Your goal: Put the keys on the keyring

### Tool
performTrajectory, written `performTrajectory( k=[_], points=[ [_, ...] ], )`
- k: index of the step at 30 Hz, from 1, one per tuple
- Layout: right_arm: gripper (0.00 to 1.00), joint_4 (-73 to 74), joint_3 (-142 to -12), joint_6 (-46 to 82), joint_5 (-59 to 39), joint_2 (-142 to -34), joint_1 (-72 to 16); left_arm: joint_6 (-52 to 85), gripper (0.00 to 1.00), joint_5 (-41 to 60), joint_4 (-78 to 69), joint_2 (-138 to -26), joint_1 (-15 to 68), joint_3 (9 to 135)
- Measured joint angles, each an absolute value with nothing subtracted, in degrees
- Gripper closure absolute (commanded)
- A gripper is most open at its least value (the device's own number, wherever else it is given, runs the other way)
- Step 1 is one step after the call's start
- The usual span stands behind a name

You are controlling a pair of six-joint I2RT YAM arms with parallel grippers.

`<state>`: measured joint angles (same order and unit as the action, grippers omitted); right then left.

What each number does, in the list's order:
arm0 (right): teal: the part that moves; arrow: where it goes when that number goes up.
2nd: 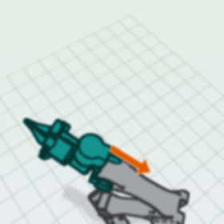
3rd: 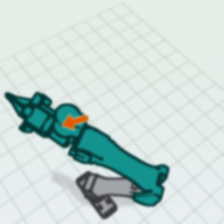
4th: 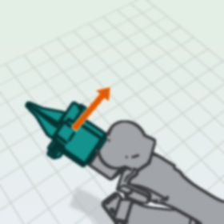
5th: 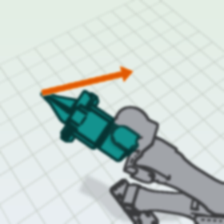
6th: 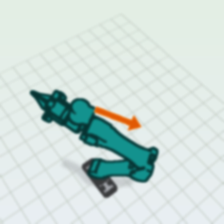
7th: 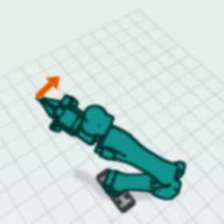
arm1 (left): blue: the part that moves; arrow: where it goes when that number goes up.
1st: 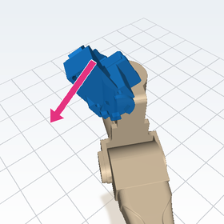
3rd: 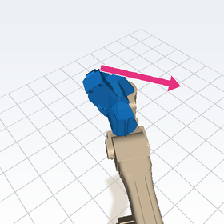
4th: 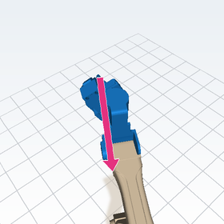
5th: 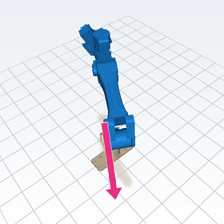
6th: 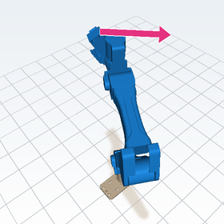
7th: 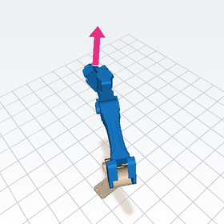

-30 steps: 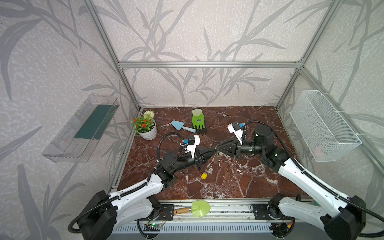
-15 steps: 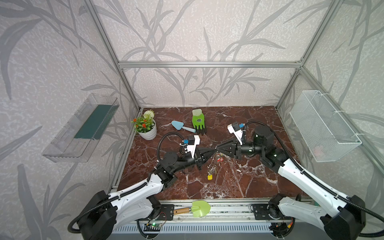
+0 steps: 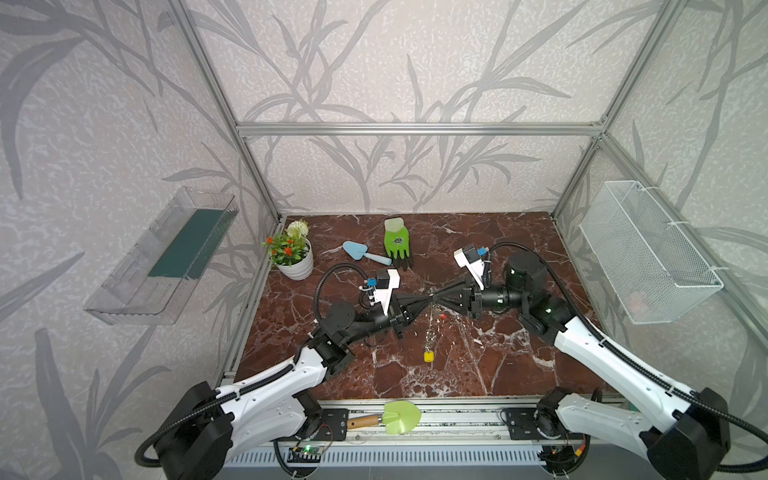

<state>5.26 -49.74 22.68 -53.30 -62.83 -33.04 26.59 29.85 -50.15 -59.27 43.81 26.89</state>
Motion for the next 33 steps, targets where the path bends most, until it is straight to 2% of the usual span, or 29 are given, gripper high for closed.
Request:
performTrajectory(
  k=[7,11,17,21,26,33],
  points=[
    [1.00,5.8,-49.6,22.0,-53.6,-62.8,-33.3,26.7,1.00,29.6,-48.2,-58.4,43.8,27.3],
    [1.00,5.8,-49.6,21.1,-53.6,-62.8,-33.6,25.9,1.00,29.4,-42.4,-55.9,43.8,28.5],
    [1.00,4.1,-49.9,19.8,-52.8,-62.9,-34.2,22.4,0.74,30.0,-25.4,-50.4,43.5,34.0],
    [1.00,1.7,-49.9,18.8,-51.9,-63.5,-34.8,17.5,0.63,31.3,-12.2,-45.5,42.4,41.1],
    [1.00,-0.3,-50.1,17.1,-51.6,-63.7,-35.9,9.1,0.62,35.6,5.3,-44.9,41.4,51.6],
    [1.00,-2.1,-51.5,14.2,-51.7,-63.7,-38.2,-2.0,0.61,41.6,22.8,-52.5,41.4,61.7]
  ],
)
